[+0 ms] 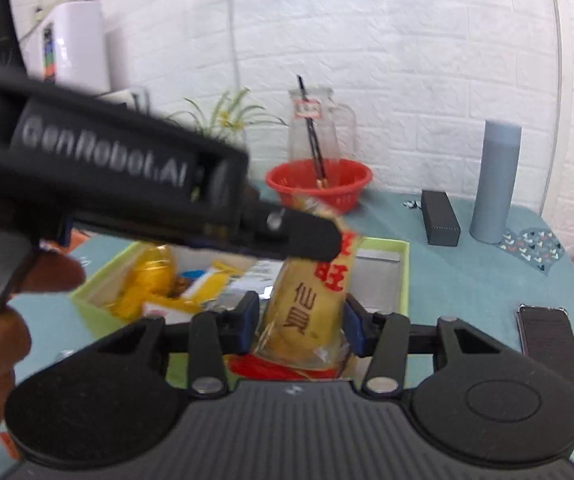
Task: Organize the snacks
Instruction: 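Lower the Wangwang packet into the green box and open the left gripper, then reach the left gripper to the green-wrapped cake and grasp it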
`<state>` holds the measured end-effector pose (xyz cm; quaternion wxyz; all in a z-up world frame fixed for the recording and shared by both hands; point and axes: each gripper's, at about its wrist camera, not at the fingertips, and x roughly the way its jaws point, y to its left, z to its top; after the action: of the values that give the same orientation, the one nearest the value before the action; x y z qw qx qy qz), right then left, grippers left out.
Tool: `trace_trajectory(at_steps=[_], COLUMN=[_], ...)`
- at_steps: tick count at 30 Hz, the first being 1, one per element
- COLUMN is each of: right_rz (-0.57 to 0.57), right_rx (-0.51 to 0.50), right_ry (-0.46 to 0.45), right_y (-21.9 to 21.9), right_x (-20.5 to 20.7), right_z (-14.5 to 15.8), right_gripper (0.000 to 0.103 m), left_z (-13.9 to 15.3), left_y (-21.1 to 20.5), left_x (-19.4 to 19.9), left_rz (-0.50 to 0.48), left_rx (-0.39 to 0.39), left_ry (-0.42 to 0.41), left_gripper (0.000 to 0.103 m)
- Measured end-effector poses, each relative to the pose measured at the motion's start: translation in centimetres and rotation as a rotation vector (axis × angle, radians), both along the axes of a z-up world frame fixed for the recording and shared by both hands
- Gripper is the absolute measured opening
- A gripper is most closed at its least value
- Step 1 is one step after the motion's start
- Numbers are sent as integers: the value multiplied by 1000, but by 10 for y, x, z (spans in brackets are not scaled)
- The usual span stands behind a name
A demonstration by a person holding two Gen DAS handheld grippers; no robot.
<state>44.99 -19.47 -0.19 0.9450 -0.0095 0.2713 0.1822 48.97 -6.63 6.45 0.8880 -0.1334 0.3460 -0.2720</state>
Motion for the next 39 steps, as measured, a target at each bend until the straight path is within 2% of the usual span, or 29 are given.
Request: trace_trajectory(at_steps=[3,5,6,7,8,10,11,15,16,19,22,25,28,30,35,39], right_rz=[12,18,17,16,14,-5,-3,-20,-35,-91,-132,-133,-154,-148,-25,54], right_rx=[-9,-13,-12,-9,-4,1,3,-18,-29,-61,-67,-94,-91,-46,-36,-3], right_ry=[25,7,-6,-24,-45,-99,-131,-158,-147,-60,44,90,120,173,151,142], right_y=[1,2,2,1,-1,-10,-15,-54,-65,-98,-117,-119,-119,-117,-80,-41], right_x=[19,20,17,11,4,-16,-30,-85,-98,-133,-154,-151,-134,-122,-144,-175], right_z=[-13,-14,-12,-8,-3,10,17,28,25,-1,-37,-62,-78,-87,-85,-84], right_gripper=[62,72,74,74,78,93,93,93,93,93,93,93,93,94,93,94], left_z=[-24,-30,-29,-26,-22,-10,-6,8,6,-9,-39,-67,-80,-80,-73,-77], left_y=[1,7,12,16,21,26,27,24,22,18,16,14,14,17,31,39], left_x=[22,25,22,19,12,-3,-11,-64,-79,-118,-148,-167,-174,-176,-187,-194], left_rz=[21,58,75,89,98,98,96,72,56,16,2,10,43,61,99,99], left_rx=[11,8,0,-11,-22,-30,-35,-40,-47,-71,-92,-101,-81,-79,-53,-40], left_ry=[35,23,16,4,-14,-36,-44,-70,-75,-40,48,162,223,227,175,187], left_gripper=[3,16,29,33,34,37,40,75,78,78,78,76,73,73,74,74])
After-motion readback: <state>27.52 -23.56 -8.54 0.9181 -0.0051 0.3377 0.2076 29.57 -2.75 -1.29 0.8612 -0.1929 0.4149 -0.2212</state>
